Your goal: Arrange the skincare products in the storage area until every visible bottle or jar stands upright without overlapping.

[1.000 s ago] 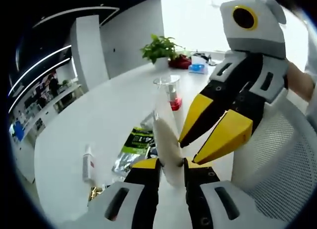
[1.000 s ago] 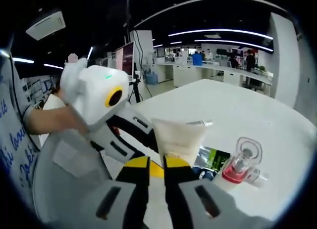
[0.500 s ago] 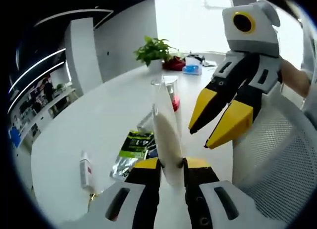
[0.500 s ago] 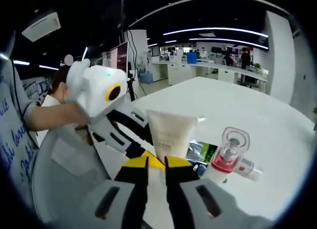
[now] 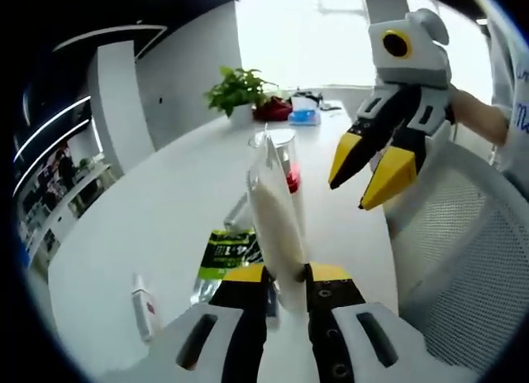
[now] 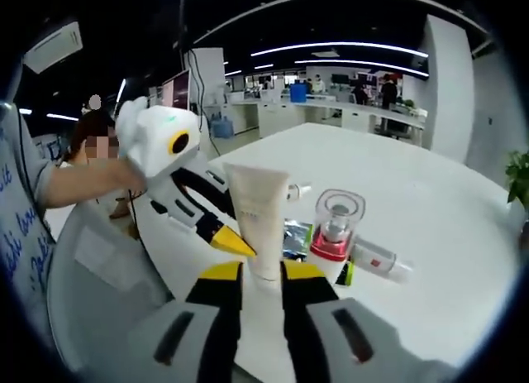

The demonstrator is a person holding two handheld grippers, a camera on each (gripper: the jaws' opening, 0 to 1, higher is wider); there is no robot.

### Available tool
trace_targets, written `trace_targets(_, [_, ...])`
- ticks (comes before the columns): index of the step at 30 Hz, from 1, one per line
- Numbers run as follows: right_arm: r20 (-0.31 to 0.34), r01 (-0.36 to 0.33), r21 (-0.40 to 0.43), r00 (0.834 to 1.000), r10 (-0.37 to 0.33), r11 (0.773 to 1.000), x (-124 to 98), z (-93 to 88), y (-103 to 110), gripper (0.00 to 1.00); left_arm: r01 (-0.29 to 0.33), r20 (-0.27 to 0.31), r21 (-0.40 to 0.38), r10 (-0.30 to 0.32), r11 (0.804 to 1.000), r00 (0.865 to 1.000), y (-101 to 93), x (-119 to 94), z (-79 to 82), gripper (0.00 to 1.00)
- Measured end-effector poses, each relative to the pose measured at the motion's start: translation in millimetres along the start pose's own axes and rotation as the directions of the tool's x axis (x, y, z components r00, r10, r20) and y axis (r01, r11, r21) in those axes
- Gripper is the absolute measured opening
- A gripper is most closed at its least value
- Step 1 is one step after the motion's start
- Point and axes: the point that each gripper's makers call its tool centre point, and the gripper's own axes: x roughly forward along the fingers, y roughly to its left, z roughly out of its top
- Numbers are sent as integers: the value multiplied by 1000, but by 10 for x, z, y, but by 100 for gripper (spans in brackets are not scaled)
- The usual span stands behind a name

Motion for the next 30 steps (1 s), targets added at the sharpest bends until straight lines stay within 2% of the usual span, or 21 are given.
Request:
trace_targets(10, [-4,71,23,997,-71,997,-118,-31,-204,28,52,7,42,-52,998,999,40,45,28,13])
trace_targets(20, [-14,132,44,991,-131,990,-162,-77,-317,50,96,20,84,-98,992,995,72,105,67,13])
trace_targets(30, [-34,150,55,988,-148,987,-172,-115,-339,70,121,31,113,-126,986,992,70,148,99,14])
